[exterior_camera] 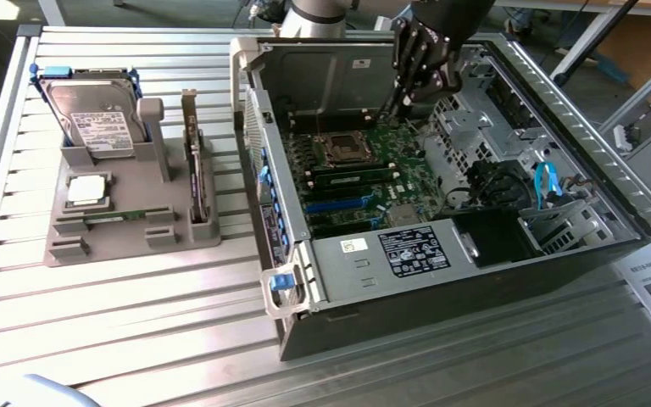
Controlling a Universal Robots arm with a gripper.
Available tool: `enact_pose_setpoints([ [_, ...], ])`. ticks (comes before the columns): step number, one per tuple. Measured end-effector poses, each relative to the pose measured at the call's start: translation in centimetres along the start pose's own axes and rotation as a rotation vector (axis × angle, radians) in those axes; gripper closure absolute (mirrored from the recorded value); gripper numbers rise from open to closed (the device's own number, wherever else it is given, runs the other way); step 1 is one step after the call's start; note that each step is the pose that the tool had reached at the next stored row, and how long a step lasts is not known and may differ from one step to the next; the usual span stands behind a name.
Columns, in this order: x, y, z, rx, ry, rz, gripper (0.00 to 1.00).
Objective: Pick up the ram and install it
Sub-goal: 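Press down the ram until it locks into place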
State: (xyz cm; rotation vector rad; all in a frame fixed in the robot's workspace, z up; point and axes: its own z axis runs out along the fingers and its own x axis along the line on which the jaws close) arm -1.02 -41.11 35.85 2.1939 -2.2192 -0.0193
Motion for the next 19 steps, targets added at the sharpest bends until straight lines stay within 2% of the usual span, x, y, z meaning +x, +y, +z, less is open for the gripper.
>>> enact_pose_setpoints([
  [2,0.0,0.0,0.0,0.0,0.0,0.0,0.89],
  [11,0.0,0.02,0.0,0.0,0.0,0.0,0.9],
  [12,0.0,0.05,0.01,0.0017,0.0,0.0,0.9],
  [13,0.0,0.14,0.15,0.0093,-0.0003,0.0,0.9],
  [14,0.0,0.19,0.23,0.0142,-0.0003,0.0,0.9],
  [15,0.0,0.17,0.23,0.0142,-0.0004,0.0,0.9],
  [17,0.0,-2.85,0.16,0.0143,-0.0005,0.0,0.9],
  [18,0.0,-3.84,0.14,0.0142,-0.0004,0.0,0.9],
  [19,0.0,-3.85,0.2,0.0143,-0.0005,0.0,0.9],
])
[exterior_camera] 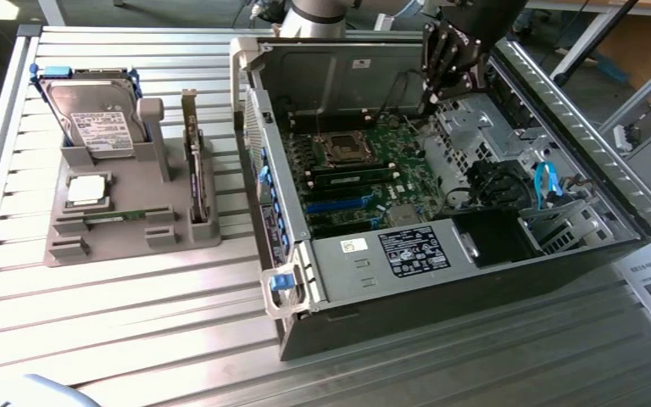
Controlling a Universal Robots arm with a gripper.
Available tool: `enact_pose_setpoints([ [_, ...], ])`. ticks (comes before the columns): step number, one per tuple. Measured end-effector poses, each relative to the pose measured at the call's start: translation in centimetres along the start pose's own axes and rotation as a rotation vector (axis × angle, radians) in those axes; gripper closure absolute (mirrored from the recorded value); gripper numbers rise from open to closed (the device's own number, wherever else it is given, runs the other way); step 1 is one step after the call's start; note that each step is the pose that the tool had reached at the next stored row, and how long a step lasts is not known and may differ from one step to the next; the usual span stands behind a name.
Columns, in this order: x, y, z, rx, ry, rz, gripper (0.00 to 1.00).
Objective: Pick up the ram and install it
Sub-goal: 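Press down the ram until it locks into place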
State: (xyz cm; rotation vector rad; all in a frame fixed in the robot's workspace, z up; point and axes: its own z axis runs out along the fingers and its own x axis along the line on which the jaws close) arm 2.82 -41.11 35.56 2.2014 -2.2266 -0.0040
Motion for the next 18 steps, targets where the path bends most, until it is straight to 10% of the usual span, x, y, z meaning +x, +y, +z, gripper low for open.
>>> enact_pose_setpoints([
  [18,0.0,-0.03,2.62,0.0049,0.0,0.0,0.9],
])
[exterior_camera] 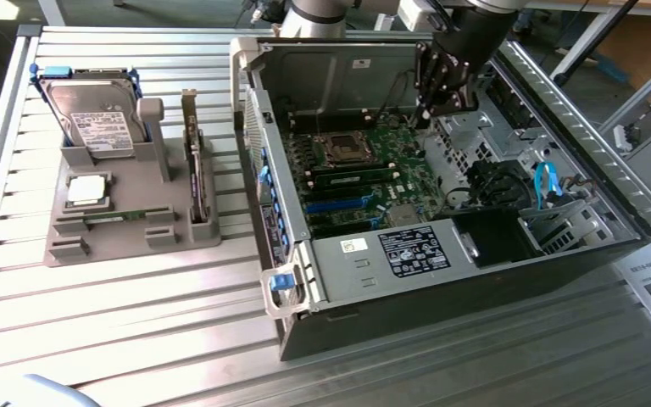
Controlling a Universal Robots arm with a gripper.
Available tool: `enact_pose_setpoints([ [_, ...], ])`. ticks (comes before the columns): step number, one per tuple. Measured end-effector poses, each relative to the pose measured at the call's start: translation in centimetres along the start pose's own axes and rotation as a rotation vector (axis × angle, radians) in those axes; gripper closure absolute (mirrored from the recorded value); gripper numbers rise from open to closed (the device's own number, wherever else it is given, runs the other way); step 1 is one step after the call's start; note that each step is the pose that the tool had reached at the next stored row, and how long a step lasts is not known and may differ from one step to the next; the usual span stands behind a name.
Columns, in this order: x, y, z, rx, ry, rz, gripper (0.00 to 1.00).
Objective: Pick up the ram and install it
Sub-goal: 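Press down the ram until it locks into place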
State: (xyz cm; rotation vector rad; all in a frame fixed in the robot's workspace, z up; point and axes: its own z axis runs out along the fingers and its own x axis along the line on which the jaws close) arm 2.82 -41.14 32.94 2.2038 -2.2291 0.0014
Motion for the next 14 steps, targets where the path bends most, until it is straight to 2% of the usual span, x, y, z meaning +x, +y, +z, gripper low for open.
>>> enact_pose_setpoints([
  [14,0.0,-0.01,1.71,0.0019,0.0001,0.0,0.9],
])
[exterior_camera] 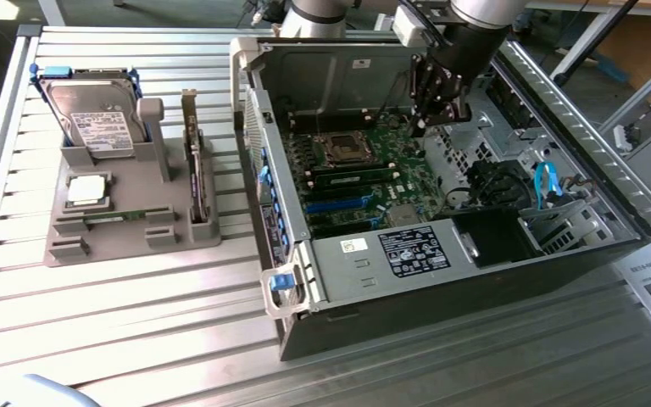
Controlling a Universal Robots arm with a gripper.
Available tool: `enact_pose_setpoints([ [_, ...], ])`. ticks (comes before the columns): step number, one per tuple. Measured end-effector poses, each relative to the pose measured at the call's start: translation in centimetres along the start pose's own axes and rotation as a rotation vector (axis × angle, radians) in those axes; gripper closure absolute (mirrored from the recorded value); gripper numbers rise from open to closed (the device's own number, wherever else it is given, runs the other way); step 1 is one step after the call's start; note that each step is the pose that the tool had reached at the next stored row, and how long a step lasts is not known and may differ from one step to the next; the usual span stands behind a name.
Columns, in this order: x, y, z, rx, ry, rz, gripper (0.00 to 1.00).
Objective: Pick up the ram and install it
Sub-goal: 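Press down the ram until it locks into place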
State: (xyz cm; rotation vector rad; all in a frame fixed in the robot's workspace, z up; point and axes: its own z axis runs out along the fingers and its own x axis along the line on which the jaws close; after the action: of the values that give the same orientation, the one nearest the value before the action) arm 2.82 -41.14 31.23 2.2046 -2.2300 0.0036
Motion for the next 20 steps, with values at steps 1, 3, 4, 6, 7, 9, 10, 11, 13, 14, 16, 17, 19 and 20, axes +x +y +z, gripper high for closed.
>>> enact_pose_setpoints([
  [1,0.0,0.0,0.12,0.0001,0.0,0.0,0.9],
  [3,0.0,0.0,0.34,0.0005,0.0,0.0,0.9],
  [4,0.0,0.0,0.45,0.0006,0.0,0.0,0.9],
  [6,0.0,0.0,0.67,0.001,-0.0001,0.0,0.9],
  [7,0.0,0.0,0.77,0.0011,-0.0001,0.0,0.9],
  [9,0.0,0.0,0.97,0.0013,-0.0001,0.0,0.9],
  [10,0.0,0.0,1.07,0.0014,-0.0001,0.0,0.9],
  [11,0.0,0.0,1.17,0.0015,-0.0001,0.0,0.9],
  [13,0.0,0.0,1.39,0.0017,0.0,0.0,0.9],
  [14,0.0,0.0,1.49,0.0017,-0.0001,0.0,0.9],
  [16,0.0,0.0,1.67,0.0017,-0.0001,0.0,0.9],
  [17,0.0,0.0,1.76,0.0017,-0.0001,0.0,0.9],
  [19,0.0,-0.01,1.97,0.0017,-0.0001,0.0,0.9],
  [20,0.0,-0.01,2.07,0.0017,0.0,0.0,0.9],
])
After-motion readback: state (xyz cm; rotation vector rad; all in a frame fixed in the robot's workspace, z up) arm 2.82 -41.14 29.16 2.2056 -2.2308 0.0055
